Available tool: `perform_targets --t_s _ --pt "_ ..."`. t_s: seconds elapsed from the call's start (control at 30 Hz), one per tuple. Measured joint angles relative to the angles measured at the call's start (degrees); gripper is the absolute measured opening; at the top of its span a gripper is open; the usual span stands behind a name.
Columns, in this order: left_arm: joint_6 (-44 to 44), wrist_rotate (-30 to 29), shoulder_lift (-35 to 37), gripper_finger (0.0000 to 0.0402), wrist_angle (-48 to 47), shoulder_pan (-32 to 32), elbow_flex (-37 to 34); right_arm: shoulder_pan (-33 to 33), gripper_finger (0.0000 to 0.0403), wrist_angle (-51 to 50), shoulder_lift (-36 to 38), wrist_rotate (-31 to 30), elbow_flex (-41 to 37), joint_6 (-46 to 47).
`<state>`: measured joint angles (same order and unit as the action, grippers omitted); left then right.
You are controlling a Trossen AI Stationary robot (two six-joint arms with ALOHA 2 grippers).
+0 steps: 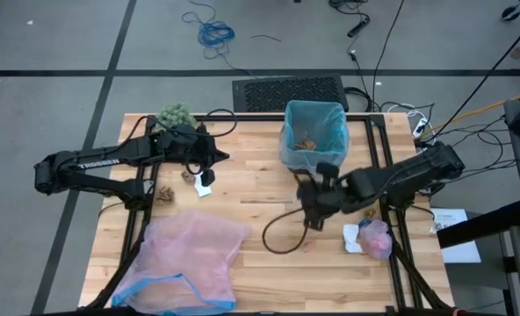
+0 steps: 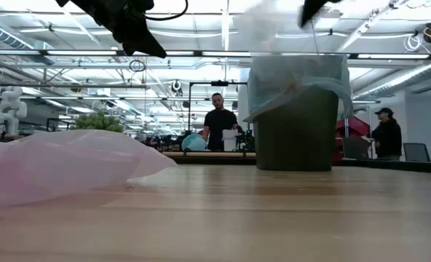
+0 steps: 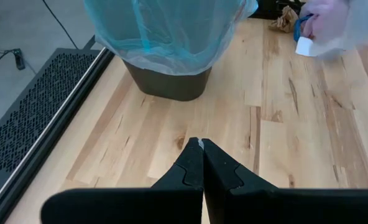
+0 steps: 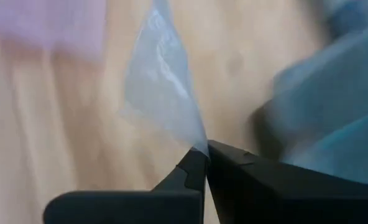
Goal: Place trash/remove bag and relplace
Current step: Put the transparent plastic into the trash bin, then put the white paper into the trash bin
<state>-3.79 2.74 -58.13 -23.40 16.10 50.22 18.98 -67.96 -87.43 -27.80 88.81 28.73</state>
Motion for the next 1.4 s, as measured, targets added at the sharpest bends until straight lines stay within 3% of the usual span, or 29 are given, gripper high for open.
perform_targets --t_s 0.2,0.37,0.7,0.83,1.03,1.17,1.27,1.4 --pt "0.10 0.00 0.01 0.0000 0.00 -0.01 0.02 -6.43 0.0000 -11.37 0.03 -16.70 11.49 -2.98" --pt "0.48 0.00 0.00 0.0000 0.02 -0.02 0.02 -16.57 0.0000 -15.46 0.08 -17.86 13.88 -5.73" --pt "0.48 0.00 0.02 0.0000 0.03 -0.02 0.02 -32.97 0.0002 -14.05 -0.41 -0.89 13.84 -14.36" --pt "0.48 0.00 0.01 0.0000 0.00 -0.02 0.02 -35.71 0.0034 -13.11 -0.43 4.29 13.84 -17.86" --pt "0.45 0.00 0.01 0.0000 -0.06 0.00 0.02 -36.28 0.0140 -12.22 -0.43 6.27 13.84 -21.27" --pt "0.43 0.00 0.01 0.0000 -0.17 0.00 0.02 -36.00 0.0199 -17.16 -0.43 17.83 13.84 -17.03" --pt "0.37 0.00 0.02 0.0000 -0.35 0.00 0.02 -32.64 0.0209 -22.48 -0.43 24.01 13.75 -12.46" --pt "-0.13 -0.05 0.02 0.0000 -0.72 0.00 0.02 -26.31 0.0194 -22.04 0.26 32.50 12.20 -7.71"
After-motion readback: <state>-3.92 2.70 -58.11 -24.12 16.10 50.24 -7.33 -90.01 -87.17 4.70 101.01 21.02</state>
